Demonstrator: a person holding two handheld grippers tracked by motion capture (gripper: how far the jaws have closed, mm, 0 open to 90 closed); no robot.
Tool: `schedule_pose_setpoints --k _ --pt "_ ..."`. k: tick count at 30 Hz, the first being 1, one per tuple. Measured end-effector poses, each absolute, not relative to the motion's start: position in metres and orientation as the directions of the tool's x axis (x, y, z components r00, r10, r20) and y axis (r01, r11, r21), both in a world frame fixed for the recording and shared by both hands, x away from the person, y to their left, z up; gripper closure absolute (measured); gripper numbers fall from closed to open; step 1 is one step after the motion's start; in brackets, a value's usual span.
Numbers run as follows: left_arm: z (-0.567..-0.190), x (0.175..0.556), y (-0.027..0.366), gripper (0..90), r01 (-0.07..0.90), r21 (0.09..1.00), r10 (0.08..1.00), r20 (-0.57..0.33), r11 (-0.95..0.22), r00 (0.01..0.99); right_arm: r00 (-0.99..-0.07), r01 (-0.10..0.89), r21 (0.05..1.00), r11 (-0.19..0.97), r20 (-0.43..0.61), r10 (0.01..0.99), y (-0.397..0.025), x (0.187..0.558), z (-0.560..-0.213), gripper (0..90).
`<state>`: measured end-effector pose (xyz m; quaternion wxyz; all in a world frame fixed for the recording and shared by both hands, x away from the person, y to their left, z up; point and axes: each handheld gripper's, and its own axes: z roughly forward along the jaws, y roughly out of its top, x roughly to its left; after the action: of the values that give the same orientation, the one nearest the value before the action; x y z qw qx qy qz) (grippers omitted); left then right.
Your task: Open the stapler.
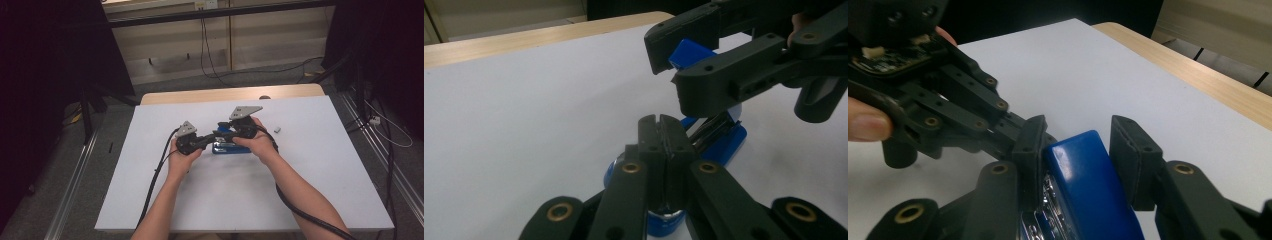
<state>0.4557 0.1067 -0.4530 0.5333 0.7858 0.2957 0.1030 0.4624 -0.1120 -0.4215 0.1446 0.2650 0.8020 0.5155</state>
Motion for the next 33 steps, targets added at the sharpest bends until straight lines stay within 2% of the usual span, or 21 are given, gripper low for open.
schedule_pose_setpoints --k 6,10,13,15,19,24,30,33 --pt "-0.459 0.462 0.101 87.7 0.385 0.891 0.564 -0.194 -0.242 0.803 -0.813 0.285 0.909 0.304 0.061 0.579 -0.114 0.463 -0.422 59.1" --pt "-0.462 0.461 0.097 88.2 0.374 0.891 0.552 -0.181 -0.259 0.814 -0.809 0.299 0.905 0.304 0.071 0.583 -0.112 0.463 -0.424 57.7" --pt "-0.462 0.462 0.097 88.7 0.369 0.893 0.547 -0.179 -0.259 0.818 -0.799 0.320 0.901 0.292 0.092 0.594 -0.114 0.463 -0.426 48.2" --pt "-0.462 0.462 0.097 89.3 0.367 0.892 0.548 -0.174 -0.264 0.818 -0.791 0.323 0.902 0.287 0.091 0.605 -0.117 0.462 -0.426 36.9" --pt "-0.462 0.463 0.097 88.9 0.368 0.892 0.543 -0.179 -0.261 0.820 -0.771 0.338 0.911 0.237 0.124 0.625 -0.129 0.458 -0.421 30.4" --pt "-0.461 0.464 0.095 89.2 0.365 0.891 0.541 -0.173 -0.270 0.823 -0.748 0.340 0.911 0.232 0.113 0.654 -0.146 0.452 -0.413 26.5" --pt "-0.456 0.465 0.093 89.1 0.357 0.896 0.547 -0.166 -0.264 0.820 -0.734 0.318 0.918 0.238 0.080 0.674 -0.156 0.434 -0.408 26.3" --pt "-0.454 0.465 0.091 88.9 0.356 0.902 0.534 -0.180 -0.246 0.826 -0.736 0.312 0.916 0.251 0.066 0.674 -0.158 0.423 -0.412 35.3"
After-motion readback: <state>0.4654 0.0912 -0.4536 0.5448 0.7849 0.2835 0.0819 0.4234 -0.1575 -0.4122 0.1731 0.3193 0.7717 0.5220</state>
